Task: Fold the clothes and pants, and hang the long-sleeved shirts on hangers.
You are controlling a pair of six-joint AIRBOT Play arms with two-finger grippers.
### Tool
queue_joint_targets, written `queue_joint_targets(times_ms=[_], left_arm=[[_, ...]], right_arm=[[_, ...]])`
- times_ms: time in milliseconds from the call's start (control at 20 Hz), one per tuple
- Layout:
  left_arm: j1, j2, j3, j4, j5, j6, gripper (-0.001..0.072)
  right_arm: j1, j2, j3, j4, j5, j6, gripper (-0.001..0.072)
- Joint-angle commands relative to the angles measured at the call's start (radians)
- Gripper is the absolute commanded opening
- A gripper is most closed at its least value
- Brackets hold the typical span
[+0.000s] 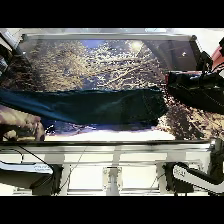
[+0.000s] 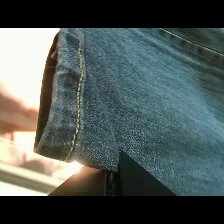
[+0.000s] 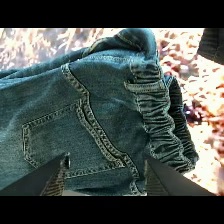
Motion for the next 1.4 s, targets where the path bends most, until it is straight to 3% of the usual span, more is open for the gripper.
queue_joint_targets(times_ms=[0,200,550,800,900,1050,1200,1350], left_arm=[[-0.090,0.062,-0.033,0.021,-0.048,0.020,0.0028],[-0.321,0.061,-0.038,0.026,-0.055,0.056,0.0028],[-0.776,0.061,-0.034,0.027,-0.034,0.031,0.0028],[-1.047,0.047,-0.034,0.026,0.109,-0.027,0.0029],[-1.086,0.010,-0.034,0.025,0.125,-0.092,0.0029],[-1.093,-0.065,-0.034,0.021,0.028,-0.148,0.0029],[-1.093,-0.103,-0.035,-0.036,-0.107,-0.147,0.0029],[-1.089,-0.084,-0.034,-0.035,-0.087,-0.144,0.0029]], right_arm=[[0.001,0.001,0.000,0.000,0.016,-0.004,0.0531],[0.001,0.001,0.000,0.001,0.017,-0.005,0.0531],[0.001,0.001,0.000,0.000,0.021,-0.034,0.0531],[0.001,0.001,0.000,-0.004,0.021,-0.047,0.0530],[0.001,0.001,0.000,-0.005,0.031,-0.059,0.0531],[0.001,0.001,0.000,-0.005,0.043,-0.064,0.0531],[0.001,0.001,0.000,-0.005,0.045,-0.065,0.0530],[0.001,0.001,0.000,-0.004,0.050,-0.065,0.0531]])
